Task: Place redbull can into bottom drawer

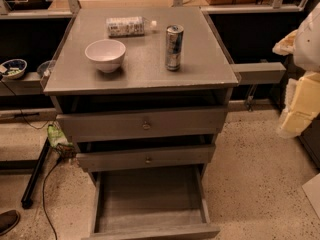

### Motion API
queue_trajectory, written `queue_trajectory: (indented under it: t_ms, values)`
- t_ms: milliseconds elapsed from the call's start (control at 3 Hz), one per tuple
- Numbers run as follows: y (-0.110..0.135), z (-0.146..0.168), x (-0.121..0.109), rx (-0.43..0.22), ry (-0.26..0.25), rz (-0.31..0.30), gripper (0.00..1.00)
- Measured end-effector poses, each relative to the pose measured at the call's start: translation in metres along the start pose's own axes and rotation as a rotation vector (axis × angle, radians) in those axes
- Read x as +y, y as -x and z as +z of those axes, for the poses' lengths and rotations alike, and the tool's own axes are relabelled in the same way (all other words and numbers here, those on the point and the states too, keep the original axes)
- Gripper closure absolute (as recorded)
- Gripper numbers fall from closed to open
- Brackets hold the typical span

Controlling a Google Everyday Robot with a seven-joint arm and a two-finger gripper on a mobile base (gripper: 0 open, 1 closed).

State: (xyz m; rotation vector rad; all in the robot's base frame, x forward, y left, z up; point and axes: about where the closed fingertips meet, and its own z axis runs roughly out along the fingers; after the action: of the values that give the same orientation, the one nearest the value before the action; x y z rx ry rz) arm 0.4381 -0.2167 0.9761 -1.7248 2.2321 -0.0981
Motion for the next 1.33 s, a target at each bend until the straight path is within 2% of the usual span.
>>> queue_trajectory:
  t_ms: [333, 667, 1333]
  values:
    - [0.001, 0.000, -0.001, -0.003, -0.003, 0.000, 0.00]
    - [0.009, 0.002, -0.011, -0.047, -0.007, -0.002, 0.00]
    - [0.025, 0.019, -0.034, -0.107, 0.023, -0.026, 0.00]
